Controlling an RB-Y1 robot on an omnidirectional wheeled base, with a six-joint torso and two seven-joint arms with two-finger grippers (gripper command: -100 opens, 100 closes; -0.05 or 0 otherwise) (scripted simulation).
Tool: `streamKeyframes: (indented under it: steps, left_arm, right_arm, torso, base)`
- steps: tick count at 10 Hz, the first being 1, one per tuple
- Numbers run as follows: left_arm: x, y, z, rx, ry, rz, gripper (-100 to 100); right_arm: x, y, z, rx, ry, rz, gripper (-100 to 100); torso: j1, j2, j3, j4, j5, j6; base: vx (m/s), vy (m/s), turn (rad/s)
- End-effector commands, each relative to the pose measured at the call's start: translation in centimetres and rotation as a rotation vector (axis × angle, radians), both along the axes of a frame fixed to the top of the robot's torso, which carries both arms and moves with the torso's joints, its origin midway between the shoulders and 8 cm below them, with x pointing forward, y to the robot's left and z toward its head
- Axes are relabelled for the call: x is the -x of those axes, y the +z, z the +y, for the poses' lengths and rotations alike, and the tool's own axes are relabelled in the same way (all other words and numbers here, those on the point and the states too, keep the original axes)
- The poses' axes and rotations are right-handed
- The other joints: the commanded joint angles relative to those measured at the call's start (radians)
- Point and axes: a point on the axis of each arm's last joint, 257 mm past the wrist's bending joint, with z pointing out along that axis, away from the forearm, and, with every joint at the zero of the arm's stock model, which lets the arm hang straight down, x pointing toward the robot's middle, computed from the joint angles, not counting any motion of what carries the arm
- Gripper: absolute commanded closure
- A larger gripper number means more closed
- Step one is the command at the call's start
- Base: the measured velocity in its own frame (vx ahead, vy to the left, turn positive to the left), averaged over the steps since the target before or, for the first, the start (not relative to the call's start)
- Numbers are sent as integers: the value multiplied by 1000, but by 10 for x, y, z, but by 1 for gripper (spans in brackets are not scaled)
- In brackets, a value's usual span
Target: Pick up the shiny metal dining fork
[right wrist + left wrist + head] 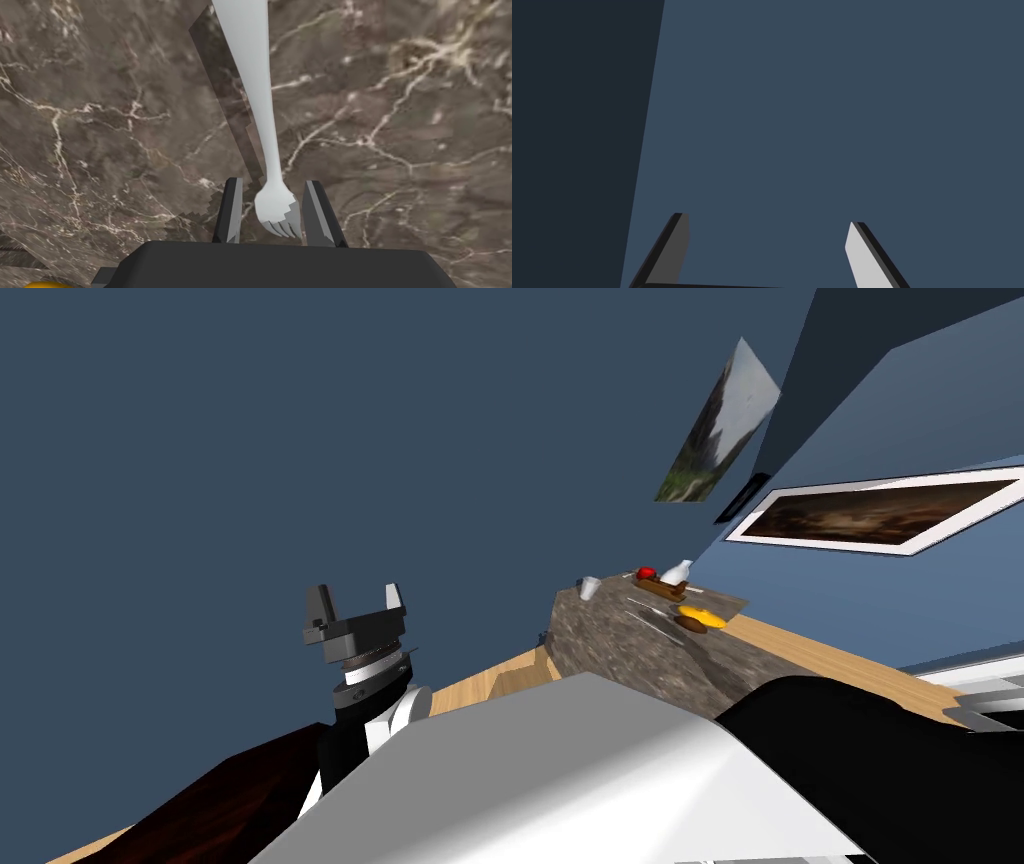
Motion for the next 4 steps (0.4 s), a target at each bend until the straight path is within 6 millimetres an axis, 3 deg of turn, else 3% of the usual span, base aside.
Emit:
streamKeyframes:
  steps: [1,2,3,4]
  left_arm:
    - [0,0,0,0,0,0,0]
    - [0,0,0,0,0,0,0]
    - [0,0,0,0,0,0,0]
    - [0,0,0,0,0,0,0]
  right_arm:
    - [-12,5,-3,4,-3,1,100]
    - [-22,10,-5,10,-5,1,100]
    - [-16,7,-3,4,-1,0,100]
    - [-17,7,-4,6,-4,0,0]
  torso:
    - [0,0,0,0,0,0]
    - [0,0,0,0,0,0]
    - [1,1,0,0,1,0]
    - [1,-1,0,0,0,1]
  base:
    - [-56,14,-23]
    - [-86,19,-27]
    - [-40,8,0]
    - [-6,1,-3]
